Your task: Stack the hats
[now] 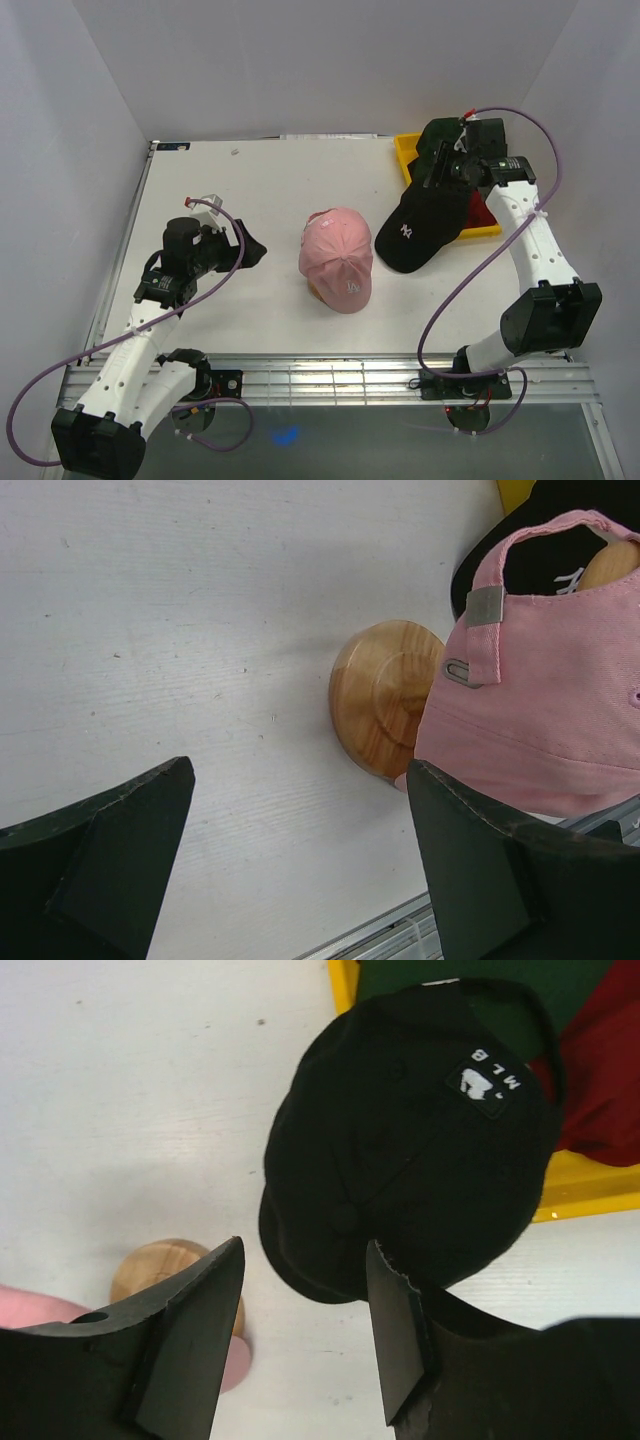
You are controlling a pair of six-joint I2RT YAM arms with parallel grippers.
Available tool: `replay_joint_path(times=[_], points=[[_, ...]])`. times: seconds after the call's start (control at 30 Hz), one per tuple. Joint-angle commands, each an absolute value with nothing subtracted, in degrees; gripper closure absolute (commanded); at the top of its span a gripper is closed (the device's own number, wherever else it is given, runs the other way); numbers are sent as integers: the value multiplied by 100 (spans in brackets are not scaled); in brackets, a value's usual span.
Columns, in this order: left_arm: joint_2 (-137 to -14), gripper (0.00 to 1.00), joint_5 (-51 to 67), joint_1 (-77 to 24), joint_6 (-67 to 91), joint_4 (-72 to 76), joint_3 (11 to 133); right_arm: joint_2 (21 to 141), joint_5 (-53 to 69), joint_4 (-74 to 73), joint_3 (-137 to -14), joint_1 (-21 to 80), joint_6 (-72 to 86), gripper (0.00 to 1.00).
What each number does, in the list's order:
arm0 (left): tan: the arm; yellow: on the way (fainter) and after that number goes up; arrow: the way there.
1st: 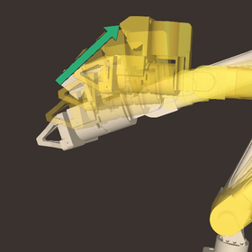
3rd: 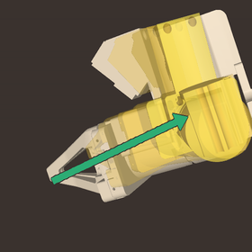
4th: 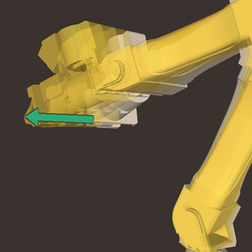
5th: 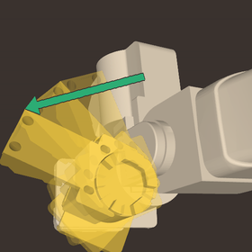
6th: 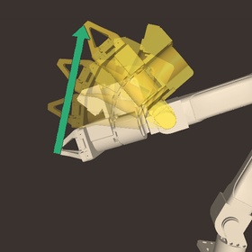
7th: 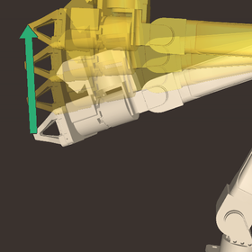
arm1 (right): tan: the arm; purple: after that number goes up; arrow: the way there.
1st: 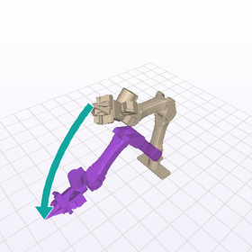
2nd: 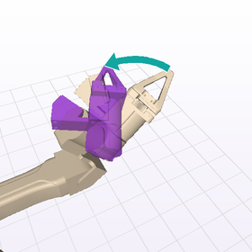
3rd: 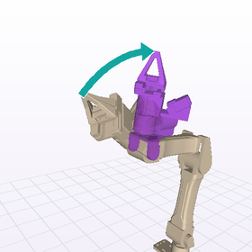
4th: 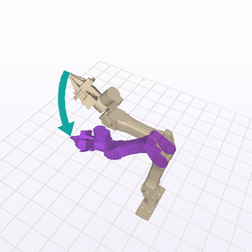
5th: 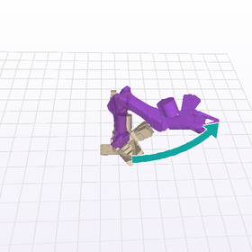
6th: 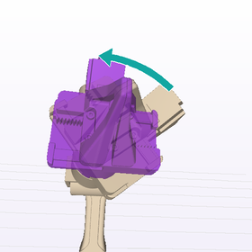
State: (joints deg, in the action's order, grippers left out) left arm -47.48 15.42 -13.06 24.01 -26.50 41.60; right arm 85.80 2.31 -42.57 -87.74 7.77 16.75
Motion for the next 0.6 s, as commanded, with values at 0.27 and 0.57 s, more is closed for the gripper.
replay_joint_path(times=[0.27,0.57], points=[[-4720,2,1485,-1336,2373,-2549,4104,8692,-729,-3850,-8236,984,1468,44],[-4746,2,1459,-1345,2364,-2558,4104,8921,-984,-3516,-8103,1002,1494,41]])
